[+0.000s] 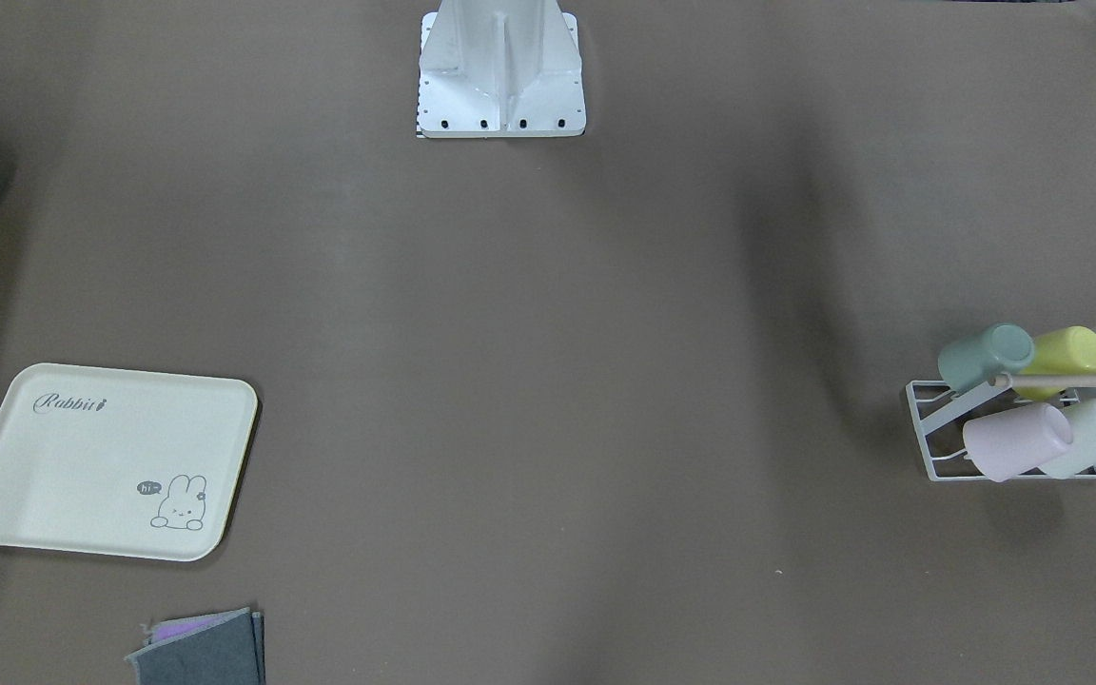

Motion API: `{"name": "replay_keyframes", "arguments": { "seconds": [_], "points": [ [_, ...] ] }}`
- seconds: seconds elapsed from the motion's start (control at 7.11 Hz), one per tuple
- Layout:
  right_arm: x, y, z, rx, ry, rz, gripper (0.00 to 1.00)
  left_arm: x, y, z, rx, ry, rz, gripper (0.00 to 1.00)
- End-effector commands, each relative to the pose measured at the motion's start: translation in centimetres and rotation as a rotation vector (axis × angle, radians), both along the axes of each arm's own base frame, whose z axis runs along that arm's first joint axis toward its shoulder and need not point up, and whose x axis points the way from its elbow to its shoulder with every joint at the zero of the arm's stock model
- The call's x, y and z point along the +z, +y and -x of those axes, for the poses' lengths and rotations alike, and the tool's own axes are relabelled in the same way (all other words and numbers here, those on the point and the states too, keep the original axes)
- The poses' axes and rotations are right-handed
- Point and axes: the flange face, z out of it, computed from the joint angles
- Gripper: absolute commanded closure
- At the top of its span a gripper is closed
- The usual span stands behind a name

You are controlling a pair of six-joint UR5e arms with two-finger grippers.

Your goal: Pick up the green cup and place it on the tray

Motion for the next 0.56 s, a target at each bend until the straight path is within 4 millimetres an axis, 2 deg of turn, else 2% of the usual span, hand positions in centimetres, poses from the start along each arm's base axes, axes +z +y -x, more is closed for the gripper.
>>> {"name": "replay_keyframes", "arguments": {
  "seconds": [0.0,0.14,0.42],
  "points": [
    [0.1,0.4,0.0,-0.001,-0.002,-0.001,0.0,-3.0,-1.8,0.3,-0.001,-0.006,-0.066,0.01],
    [0.2,0.0,0.1,-0.003,0.0,-0.001,0.0,-4.3,-2.0,0.3,-0.002,-0.012,-0.095,0.01],
    [0.2,0.5,0.0,-0.005,0.0,-0.004,0.0,-4.8,-2.0,0.3,0.0,-0.013,-0.1,0.01]
  ]
}}
